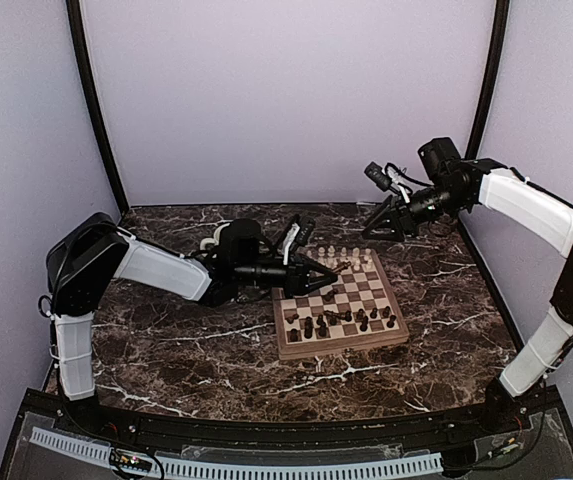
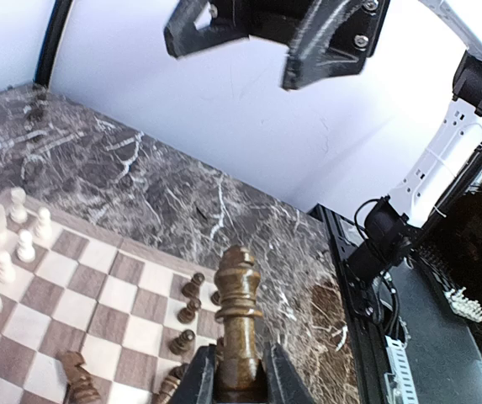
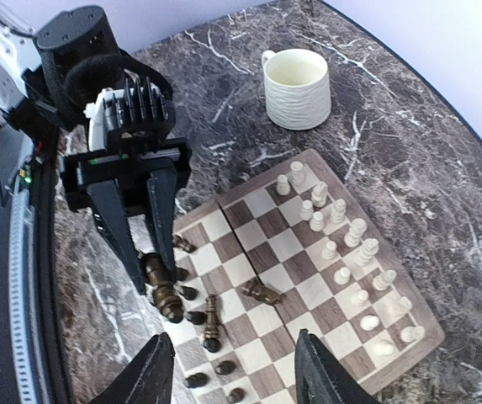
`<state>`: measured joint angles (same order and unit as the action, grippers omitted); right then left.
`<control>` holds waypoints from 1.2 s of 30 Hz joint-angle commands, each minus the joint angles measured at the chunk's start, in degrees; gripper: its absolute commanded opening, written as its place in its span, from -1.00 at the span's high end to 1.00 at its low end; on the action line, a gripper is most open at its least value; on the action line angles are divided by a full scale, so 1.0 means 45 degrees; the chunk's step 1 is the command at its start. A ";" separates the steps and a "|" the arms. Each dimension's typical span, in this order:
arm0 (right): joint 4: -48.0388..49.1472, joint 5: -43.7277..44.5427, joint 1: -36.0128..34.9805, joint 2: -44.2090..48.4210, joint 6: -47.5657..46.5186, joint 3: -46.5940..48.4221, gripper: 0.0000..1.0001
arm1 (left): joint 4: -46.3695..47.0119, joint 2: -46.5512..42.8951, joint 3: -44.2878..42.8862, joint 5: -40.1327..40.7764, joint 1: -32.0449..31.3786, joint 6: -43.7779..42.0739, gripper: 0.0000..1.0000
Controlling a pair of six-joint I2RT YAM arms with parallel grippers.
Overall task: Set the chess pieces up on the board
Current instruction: Pass from the left arm to the right
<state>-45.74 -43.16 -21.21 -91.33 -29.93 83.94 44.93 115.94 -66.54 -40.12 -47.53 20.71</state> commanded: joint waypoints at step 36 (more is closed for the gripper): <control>0.1625 -0.4781 -0.0870 -0.1599 0.4418 -0.0803 0.64 | 0.1385 -0.1302 0.0106 0.0814 -0.0118 -0.0487 0.69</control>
<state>-38.94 -62.72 -24.75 -98.10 -9.98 79.83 49.56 113.56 -66.54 -36.88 -47.81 19.64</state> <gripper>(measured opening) 0.251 0.184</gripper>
